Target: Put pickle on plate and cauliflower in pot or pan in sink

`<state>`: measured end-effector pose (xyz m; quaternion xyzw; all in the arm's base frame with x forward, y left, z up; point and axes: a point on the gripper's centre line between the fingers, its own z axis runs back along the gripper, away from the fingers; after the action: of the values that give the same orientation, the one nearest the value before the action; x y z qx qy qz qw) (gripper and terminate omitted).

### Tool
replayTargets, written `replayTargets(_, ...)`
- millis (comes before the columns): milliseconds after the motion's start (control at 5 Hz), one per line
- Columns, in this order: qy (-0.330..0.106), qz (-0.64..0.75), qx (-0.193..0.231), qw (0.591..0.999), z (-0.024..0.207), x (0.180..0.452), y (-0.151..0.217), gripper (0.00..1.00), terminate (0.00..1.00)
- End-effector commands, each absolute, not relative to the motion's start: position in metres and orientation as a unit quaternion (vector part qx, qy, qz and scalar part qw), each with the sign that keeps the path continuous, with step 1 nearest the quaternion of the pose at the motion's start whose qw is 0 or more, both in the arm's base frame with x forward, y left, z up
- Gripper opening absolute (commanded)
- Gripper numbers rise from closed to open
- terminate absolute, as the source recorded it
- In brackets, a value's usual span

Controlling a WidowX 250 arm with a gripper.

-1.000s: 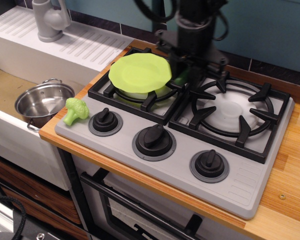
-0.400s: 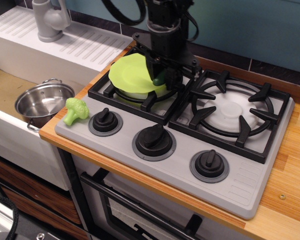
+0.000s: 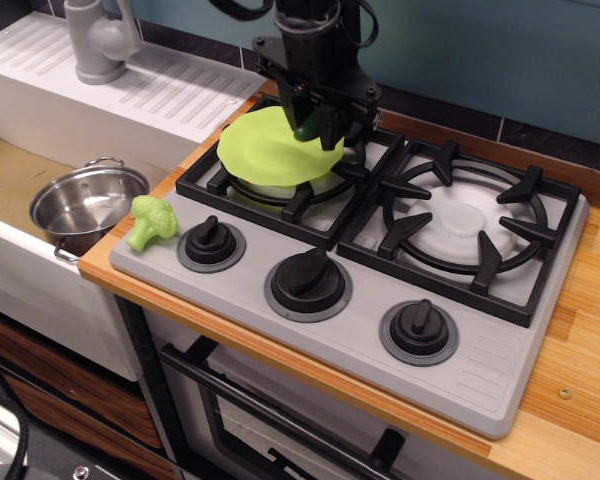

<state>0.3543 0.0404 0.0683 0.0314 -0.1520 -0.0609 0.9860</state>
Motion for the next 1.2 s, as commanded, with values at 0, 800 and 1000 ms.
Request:
replayTargets(0, -0.178, -0.06, 0.031, 0.982, 0.067, 0.368, 0.056, 0.0, 0.0)
replayTargets(800, -0.142, -0.021, 0.038, 0.989, 0.058, 0.349, 0.039, 1.0, 0.0)
replayTargets(1000, -0.125, -0.018, 0.029, 0.992, 0.068, 0.342, 0.034, 1.0, 0.0)
